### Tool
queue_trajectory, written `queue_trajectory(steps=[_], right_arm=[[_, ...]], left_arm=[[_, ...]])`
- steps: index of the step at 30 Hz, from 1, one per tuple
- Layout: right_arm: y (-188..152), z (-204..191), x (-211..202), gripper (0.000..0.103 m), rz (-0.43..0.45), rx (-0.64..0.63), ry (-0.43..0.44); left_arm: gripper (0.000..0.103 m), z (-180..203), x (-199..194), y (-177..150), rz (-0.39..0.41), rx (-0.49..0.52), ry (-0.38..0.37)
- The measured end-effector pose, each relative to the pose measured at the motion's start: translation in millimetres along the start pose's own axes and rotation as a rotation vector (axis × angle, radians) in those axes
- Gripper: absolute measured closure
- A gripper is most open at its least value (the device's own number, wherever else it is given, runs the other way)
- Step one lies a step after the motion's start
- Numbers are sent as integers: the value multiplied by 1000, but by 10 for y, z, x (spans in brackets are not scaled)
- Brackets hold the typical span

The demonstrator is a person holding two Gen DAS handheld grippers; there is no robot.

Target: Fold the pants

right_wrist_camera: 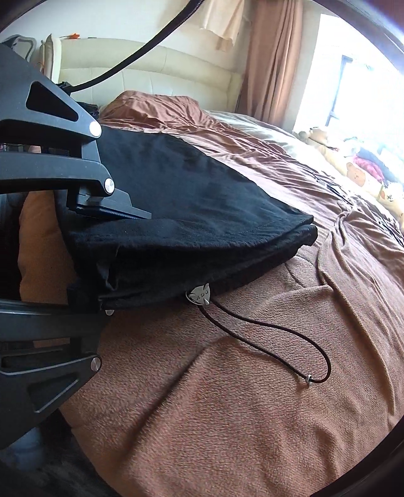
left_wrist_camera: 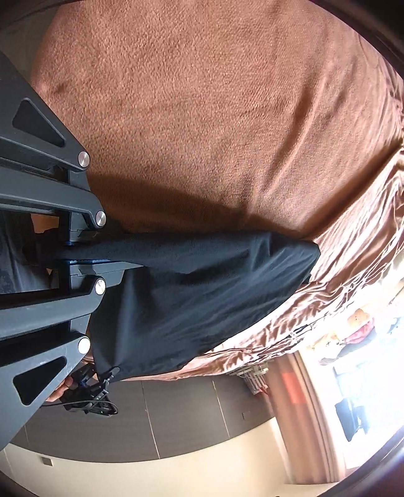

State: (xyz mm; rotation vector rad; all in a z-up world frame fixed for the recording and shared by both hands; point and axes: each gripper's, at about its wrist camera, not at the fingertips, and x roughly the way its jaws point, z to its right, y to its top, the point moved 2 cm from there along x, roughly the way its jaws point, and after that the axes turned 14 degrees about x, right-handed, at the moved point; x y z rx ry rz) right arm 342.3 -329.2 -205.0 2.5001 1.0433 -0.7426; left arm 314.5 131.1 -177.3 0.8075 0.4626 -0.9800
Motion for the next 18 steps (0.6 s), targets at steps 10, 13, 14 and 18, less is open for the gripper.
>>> queue_trajectory(steps=[10,13,14,18], right_arm=[[3,-34,148,72,-12,-16,16],[35,-13,151,72,-21,-24,25],[33,-8,141,72,-21,-32,26],[-26,25,90,72,-10,-59,27]], left_arm=[[93,-179,-26,-27,13,-49,-8],[70,-205,-27,-99,38,-78,-31],[61,-215,-33,-134,52,-89,-36],[58,-268,-15,-301,81,-135,-55]])
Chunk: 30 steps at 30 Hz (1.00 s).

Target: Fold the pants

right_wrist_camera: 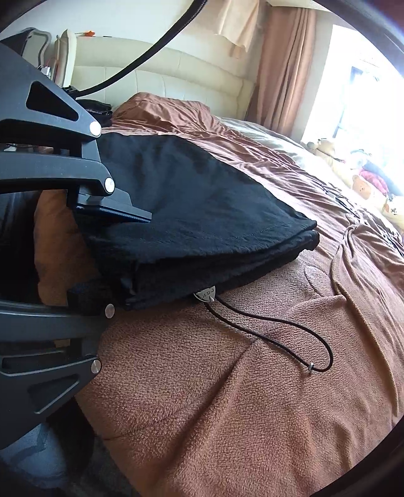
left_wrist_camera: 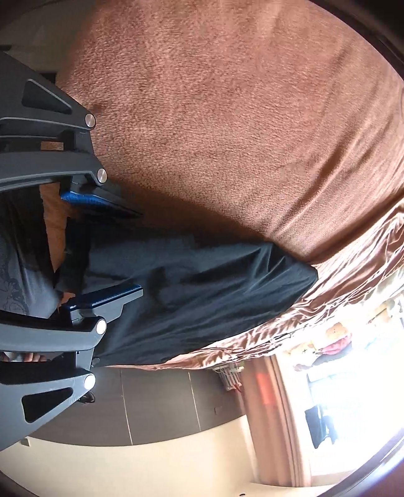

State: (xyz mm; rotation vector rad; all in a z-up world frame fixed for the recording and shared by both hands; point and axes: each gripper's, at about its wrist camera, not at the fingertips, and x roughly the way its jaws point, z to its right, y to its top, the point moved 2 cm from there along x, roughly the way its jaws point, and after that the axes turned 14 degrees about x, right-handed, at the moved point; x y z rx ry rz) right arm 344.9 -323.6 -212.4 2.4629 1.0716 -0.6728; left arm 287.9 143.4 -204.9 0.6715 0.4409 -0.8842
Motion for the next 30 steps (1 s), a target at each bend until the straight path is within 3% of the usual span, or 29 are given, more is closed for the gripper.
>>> queue_trajectory(steps=[4,8,11,19,27,28,29,30], right_arm=[[-49,84,-129,72,48,-8,10],[-46,243,-292,81,88,16,16],[-106,297,-354,81,102,22,-2],[-220,147,-401,94,121,-36,-26],[-337,84,-465,95,153,-67,-81],[-329,82,-482,95,161,-69,-87],[-329,76,-489,95,165,-70,-88],[-322,60,-485,95,163,-71,-89]], left_arm=[[58,-77,11,-121,55,-62,-11],[58,-43,18,-204,115,-107,-32],[58,10,76,-255,134,-120,-16],[58,-18,74,-298,234,-213,-22],[58,-14,54,-304,279,-241,-5],[62,-8,60,-297,281,-243,-2],[77,5,85,-295,282,-247,-2],[85,-6,101,-325,277,-252,-10]])
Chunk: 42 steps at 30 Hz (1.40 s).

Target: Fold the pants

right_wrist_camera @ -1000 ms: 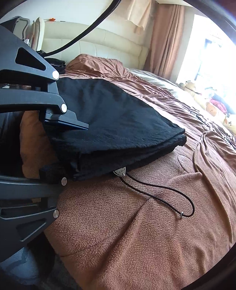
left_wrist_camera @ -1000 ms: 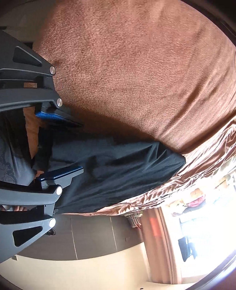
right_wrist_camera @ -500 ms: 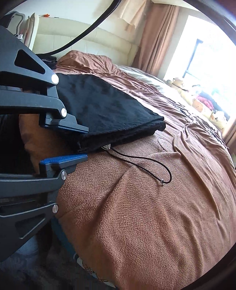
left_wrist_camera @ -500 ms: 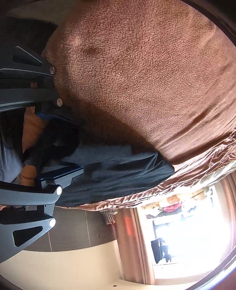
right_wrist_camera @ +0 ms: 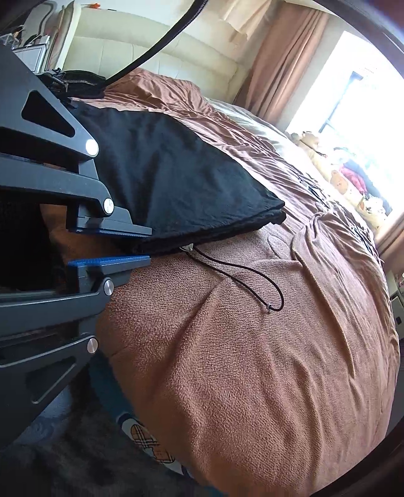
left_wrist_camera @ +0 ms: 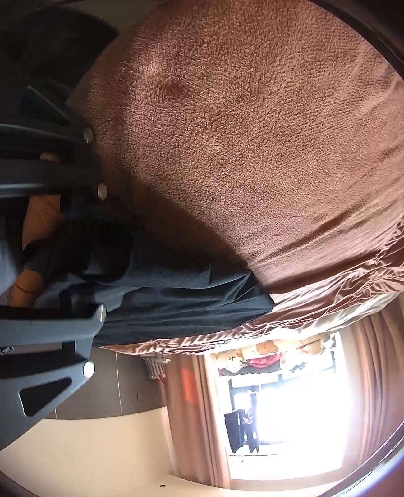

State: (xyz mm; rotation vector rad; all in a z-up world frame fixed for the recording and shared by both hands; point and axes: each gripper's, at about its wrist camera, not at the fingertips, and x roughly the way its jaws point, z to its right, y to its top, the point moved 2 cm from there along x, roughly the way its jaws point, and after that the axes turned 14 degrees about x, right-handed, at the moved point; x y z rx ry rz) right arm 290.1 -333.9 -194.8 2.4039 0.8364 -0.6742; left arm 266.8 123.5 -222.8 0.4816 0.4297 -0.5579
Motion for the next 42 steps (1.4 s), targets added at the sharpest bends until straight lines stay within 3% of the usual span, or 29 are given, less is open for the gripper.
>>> queue_trajectory(steps=[1,2,10,17,23,30,42], right_arm=[[-4,-7,9,95,-7,0,-4],[-9,-17,18,95,-12,-4,-13],[-50,-472,-200,93,66,-157,-69],[-286,-866,-269,93,106,-260,-86],[-580,-1145,-95,93,17,-329,-28],[-782,-1346,238,93,-60,-381,-41],[-1060,-1882,1116,93,-203,-553,-85]], left_arm=[[92,-8,15,-2,-5,-3,-12],[93,-25,11,-12,0,-6,-12],[94,9,-45,-41,22,4,-33],[93,-50,-116,-89,18,-20,-47],[94,24,-143,-40,-4,-20,-13],[94,92,-194,-16,0,7,-26],[96,55,-250,-92,78,27,-32]])
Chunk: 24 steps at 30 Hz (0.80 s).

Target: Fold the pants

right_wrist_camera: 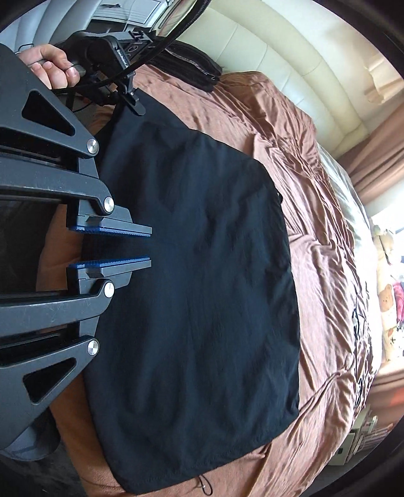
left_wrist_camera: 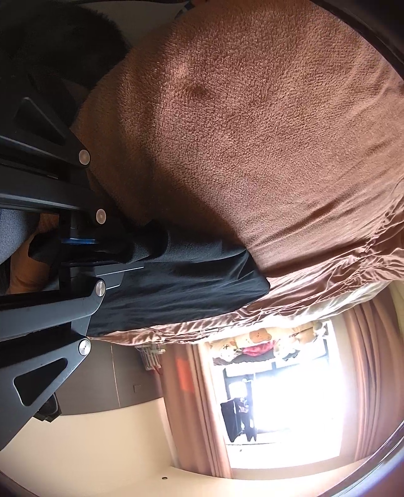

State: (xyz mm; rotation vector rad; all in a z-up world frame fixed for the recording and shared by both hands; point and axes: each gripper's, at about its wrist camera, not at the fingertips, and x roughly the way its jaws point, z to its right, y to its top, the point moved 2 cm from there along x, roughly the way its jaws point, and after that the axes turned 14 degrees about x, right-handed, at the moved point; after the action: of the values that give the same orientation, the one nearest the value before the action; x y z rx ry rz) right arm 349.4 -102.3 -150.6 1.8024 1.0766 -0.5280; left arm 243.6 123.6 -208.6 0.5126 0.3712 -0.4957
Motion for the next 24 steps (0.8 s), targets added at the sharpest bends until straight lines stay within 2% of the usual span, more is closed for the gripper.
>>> queue_trajectory(steps=[3,8,13,18,24], right_arm=[[21,-94,227,93,-21,-35,-15],[-54,-93,579,93,-74,-47,-49],[22,-33,558,93,-104,-34,-40],[162,-87,495,93,-83,-48,-34],[374,-118,740,93,-98,-37,-57]], left_arm=[[96,26,-61,10,33,25,-14],[96,-4,-38,18,22,13,-14],[96,-76,6,25,-1,-23,-14],[96,-63,1,23,-3,-19,0],[96,-40,29,19,-7,-30,4]])
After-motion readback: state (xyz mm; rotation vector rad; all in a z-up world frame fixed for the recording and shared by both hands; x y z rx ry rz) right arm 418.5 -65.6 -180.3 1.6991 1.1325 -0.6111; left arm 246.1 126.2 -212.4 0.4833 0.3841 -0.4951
